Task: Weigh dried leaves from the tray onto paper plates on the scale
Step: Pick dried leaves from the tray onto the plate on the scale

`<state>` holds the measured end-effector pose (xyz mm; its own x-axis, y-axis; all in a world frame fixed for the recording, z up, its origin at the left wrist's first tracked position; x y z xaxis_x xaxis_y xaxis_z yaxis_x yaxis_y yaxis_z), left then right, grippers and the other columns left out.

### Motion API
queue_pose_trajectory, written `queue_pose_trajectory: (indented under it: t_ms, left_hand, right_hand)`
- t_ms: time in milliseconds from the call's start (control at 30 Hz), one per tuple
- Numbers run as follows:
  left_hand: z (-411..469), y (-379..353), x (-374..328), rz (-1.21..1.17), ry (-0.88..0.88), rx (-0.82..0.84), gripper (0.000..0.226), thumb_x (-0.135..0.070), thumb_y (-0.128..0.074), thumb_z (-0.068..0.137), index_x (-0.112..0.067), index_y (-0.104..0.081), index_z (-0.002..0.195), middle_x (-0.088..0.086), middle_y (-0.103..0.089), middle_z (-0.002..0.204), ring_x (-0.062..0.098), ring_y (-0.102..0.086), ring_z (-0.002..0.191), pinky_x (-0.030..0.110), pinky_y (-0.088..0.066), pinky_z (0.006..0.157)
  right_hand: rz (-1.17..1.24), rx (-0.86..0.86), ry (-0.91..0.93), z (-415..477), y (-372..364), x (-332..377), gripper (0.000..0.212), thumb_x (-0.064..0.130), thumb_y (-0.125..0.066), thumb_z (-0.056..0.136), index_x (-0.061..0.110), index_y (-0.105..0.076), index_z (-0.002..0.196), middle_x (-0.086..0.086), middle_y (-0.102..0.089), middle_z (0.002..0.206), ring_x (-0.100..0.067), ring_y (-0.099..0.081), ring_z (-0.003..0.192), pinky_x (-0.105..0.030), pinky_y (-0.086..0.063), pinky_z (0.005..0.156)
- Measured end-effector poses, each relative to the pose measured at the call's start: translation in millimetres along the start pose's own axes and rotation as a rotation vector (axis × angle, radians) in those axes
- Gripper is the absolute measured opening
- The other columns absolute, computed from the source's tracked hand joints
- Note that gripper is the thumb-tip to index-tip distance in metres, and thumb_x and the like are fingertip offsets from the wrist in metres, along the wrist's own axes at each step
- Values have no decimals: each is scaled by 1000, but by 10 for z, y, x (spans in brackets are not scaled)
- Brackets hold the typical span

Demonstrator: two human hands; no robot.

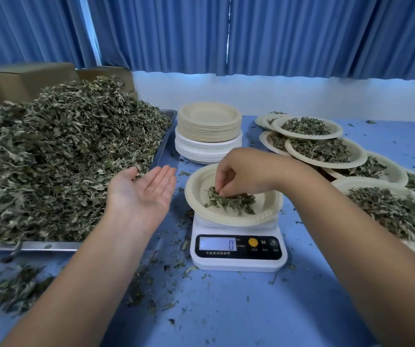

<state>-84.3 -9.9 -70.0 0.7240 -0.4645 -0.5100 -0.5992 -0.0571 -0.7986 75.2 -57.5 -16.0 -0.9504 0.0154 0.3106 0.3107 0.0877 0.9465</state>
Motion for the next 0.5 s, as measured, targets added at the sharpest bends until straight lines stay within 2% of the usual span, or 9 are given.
queue_pose_trajectory:
  t_ms: [133, 233, 333, 433, 500]
  left_hand:
    - [-12, -17, 0, -1, 8, -7, 45, -28, -34, 101, 8, -48, 125, 22, -59, 119, 31, -58, 111, 37, -49, 90]
    - [-29, -38, 3, 3, 5, 1, 46, -28, -34, 101, 8, -46, 127, 22, -58, 121, 31, -57, 114, 37, -47, 92]
    - [-15, -31, -9, -20, 4, -8, 47, -26, -32, 102, 8, -44, 131, 22, -56, 125, 31, -55, 118, 36, -45, 91]
    - [13, -12, -42, -71, 9, -7, 46, -26, -31, 102, 9, -45, 127, 21, -54, 127, 30, -53, 119, 38, -43, 94]
    - [51, -16, -67, -144, 4, 4, 43, -27, -31, 102, 8, -53, 111, 20, -57, 117, 28, -57, 106, 39, -43, 95]
  right_hand:
    - [36, -70, 4, 11, 62, -4, 5, 28, -73, 82, 24, -72, 85, 11, -67, 86, -8, -63, 82, -25, -52, 73]
    - [89, -240, 49, 52, 163, 75, 5, 28, -72, 82, 24, -69, 84, 10, -67, 88, -4, -58, 76, -15, -45, 65]
    - [102, -388, 167, 244, 231, 415, 3, 19, -69, 82, 22, -69, 83, 5, -70, 89, -6, -57, 74, -8, -37, 62]
    - [11, -358, 328, 514, 192, 931, 10, 16, -67, 82, 17, -73, 91, 6, -68, 86, -7, -60, 81, -14, -41, 68]
    - [-149, -268, 386, 708, 72, 1236, 18, 17, -65, 85, 17, -72, 102, 9, -63, 87, -8, -60, 85, -17, -43, 73]
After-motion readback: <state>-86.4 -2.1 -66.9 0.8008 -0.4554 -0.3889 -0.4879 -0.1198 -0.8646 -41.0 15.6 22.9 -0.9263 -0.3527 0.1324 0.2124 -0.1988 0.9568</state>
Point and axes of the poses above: each hand's wrist, its own z-axis towards the middle knuckle, its own y-axis out of the back of the hand, x = y × z, the point moved 5 cm from there along z, towards the middle knuckle
